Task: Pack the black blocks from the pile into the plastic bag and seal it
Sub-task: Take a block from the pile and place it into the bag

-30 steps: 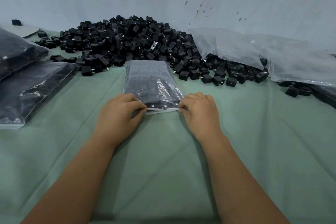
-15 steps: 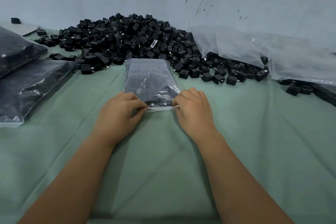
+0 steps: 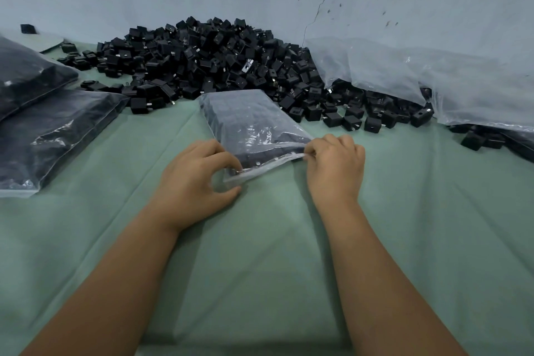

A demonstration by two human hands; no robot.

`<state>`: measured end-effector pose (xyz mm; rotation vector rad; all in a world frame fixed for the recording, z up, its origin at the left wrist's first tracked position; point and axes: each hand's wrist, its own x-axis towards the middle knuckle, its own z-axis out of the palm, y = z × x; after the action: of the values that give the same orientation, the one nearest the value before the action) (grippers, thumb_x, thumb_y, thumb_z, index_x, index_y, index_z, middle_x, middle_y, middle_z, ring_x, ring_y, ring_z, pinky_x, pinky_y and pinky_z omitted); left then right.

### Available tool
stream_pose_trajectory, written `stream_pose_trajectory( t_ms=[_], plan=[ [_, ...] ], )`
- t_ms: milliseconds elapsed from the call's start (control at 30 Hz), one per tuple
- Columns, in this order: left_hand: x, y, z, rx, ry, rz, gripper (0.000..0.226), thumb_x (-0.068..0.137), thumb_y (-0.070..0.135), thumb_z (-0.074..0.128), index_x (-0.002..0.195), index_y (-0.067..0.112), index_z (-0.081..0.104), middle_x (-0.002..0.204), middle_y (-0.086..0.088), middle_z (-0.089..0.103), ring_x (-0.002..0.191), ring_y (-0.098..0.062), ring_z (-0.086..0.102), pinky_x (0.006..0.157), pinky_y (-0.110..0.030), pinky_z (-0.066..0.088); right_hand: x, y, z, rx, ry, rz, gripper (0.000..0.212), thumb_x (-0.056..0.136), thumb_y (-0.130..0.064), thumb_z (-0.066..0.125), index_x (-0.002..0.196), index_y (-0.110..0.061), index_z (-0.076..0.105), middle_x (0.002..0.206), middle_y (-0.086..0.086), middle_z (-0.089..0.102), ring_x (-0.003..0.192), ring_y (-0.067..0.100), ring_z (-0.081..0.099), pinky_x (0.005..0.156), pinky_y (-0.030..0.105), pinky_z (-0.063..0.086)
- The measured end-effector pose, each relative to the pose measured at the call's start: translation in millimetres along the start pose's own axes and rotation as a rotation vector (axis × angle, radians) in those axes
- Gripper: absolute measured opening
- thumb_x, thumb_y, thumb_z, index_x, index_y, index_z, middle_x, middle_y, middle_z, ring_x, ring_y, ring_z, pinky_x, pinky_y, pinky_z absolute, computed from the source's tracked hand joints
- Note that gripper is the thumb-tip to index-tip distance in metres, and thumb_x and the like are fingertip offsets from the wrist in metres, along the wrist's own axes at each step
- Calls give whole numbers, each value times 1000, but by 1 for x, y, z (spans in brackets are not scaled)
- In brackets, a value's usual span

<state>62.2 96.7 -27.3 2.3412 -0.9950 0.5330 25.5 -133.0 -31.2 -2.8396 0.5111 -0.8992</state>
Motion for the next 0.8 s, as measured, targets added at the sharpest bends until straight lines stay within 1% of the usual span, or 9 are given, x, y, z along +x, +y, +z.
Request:
stream_pose_trajectory(
  t_ms=[100, 233, 333, 433, 533, 600, 700, 733, 800],
  plan=[
    [0, 2, -1, -14, -41, -15, 28, 67, 21, 83, 88, 23, 65, 93, 7, 56, 90, -16, 52, 77, -35, 47, 0, 1, 3, 18, -13, 50, 9, 94, -24, 57, 97, -26, 66, 97, -7, 59, 101, 20, 45, 81, 29, 21],
    [-2, 3, -3, -16, -49, -12, 24, 65, 26, 71, 85, 20, 61, 92, 6, 55, 89, -17, 51, 76, -34, 46, 1, 4, 5, 78, -10, 132, 13, 94, -19, 56, 100, -25, 66, 100, -5, 60, 101, 21, 45, 79, 29, 21],
    [-1, 3, -1, 45, -19, 14, 22, 69, 17, 79, 86, 20, 66, 90, 5, 59, 87, -20, 53, 72, -33, 46, 2, 5, 5, 134, -20, 168, 13, 93, -18, 57, 98, -25, 66, 101, -5, 61, 102, 22, 45, 77, 28, 20],
    [0, 5, 2, 129, 40, 93, 23, 67, 11, 84, 86, 18, 72, 85, 1, 63, 79, -24, 58, 66, -24, 38, 2, 5, 4, 122, -28, 162, 13, 92, -18, 56, 95, -25, 66, 99, -4, 60, 102, 22, 45, 76, 29, 20],
    [1, 6, 4, 118, 104, 170, 16, 69, 7, 84, 79, 15, 75, 81, 0, 64, 73, -25, 59, 64, -23, 37, 2, 4, 4, 124, -32, 170, 17, 90, -15, 53, 96, -24, 66, 99, -4, 60, 101, 22, 45, 78, 29, 22],
    [1, 4, 5, 80, 132, 179, 12, 72, 7, 85, 74, 13, 74, 80, 0, 65, 72, -24, 59, 63, -24, 39, 1, 3, 3, 109, -39, 168, 18, 89, -14, 53, 97, -25, 65, 99, -3, 59, 101, 22, 44, 78, 28, 22],
    [1, 1, 8, -22, 125, 137, 10, 75, 5, 83, 72, 9, 74, 79, -1, 65, 73, -25, 59, 63, -34, 49, -3, 1, 0, 93, -24, 82, 20, 85, -16, 60, 101, -27, 64, 102, -3, 56, 102, 21, 42, 79, 27, 20],
    [1, 0, 9, -54, 119, 117, 10, 74, 4, 83, 73, 8, 74, 79, -1, 64, 73, -25, 59, 63, -39, 51, -5, -2, -2, 121, -12, 4, 21, 82, -16, 62, 100, -27, 64, 101, -4, 56, 102, 20, 42, 79, 26, 20],
    [2, -1, 9, -87, 108, 89, 10, 73, 3, 83, 73, 8, 74, 80, 0, 64, 75, -24, 60, 66, -43, 52, -9, -10, -5, 211, -24, -197, 22, 77, -15, 69, 97, -24, 67, 99, -4, 57, 101, 19, 44, 79, 23, 19]
  ],
)
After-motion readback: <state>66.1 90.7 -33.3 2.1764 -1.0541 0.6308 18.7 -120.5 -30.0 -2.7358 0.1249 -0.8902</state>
